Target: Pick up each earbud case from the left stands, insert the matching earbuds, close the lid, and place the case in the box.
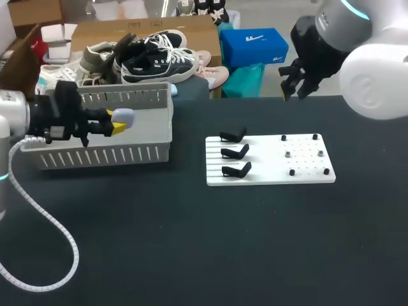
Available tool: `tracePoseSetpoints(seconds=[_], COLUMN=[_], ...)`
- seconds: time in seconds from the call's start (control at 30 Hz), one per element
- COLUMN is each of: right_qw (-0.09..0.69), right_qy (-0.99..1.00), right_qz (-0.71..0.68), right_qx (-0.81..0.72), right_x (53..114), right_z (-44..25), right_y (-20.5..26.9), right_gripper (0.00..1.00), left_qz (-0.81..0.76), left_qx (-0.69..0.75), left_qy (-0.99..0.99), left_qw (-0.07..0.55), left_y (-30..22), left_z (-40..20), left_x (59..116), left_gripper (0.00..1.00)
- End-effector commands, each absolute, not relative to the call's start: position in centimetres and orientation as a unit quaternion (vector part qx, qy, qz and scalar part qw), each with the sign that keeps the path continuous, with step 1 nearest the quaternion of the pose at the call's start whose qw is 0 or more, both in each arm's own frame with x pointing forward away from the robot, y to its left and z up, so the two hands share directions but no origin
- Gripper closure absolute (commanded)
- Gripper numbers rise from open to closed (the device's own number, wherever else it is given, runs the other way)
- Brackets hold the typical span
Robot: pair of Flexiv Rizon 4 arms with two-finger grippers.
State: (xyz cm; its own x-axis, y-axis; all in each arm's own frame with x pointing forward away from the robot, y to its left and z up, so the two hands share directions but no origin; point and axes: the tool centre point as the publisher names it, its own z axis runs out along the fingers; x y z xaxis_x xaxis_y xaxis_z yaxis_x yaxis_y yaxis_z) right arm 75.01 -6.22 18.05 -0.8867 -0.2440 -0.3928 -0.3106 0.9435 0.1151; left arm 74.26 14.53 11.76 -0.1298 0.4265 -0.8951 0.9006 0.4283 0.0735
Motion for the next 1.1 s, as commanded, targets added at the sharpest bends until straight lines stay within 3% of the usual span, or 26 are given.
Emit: tracePoseSetpoints(seconds=[0.03,0.57,1.03,1.07,1.1], right_qw=[0.191,0.163,0.161,0.161,0.160], right_qy=[0.969,0.976,0.977,0.977,0.977], right_qz=[0.085,0.084,0.083,0.083,0.084], right_qx=[-0.134,-0.114,-0.111,-0.111,-0.111], right_x=[74.8,74.7,74.9,74.8,74.8], right_z=[17.7,15.5,15.3,15.3,15.2], right_y=[-6.5,-7.2,-7.5,-7.5,-7.4], right_gripper=[0.64,0.64,0.64,0.65,0.65], left_qz=[-0.249,-0.277,-0.296,-0.296,-0.296], left_qx=[0.469,0.449,0.452,0.452,0.452], left_qy=[0.719,0.759,0.764,0.764,0.764], left_qw=[0.449,0.381,0.353,0.353,0.352], left_y=[14.6,16.3,14.7,14.6,14.6], left_z=[11.8,7.9,6.0,6.2,6.3], left_x=[75.8,82.6,82.8,82.7,82.7], left_gripper=[1.00,1.00,1.00,0.78,0.02])
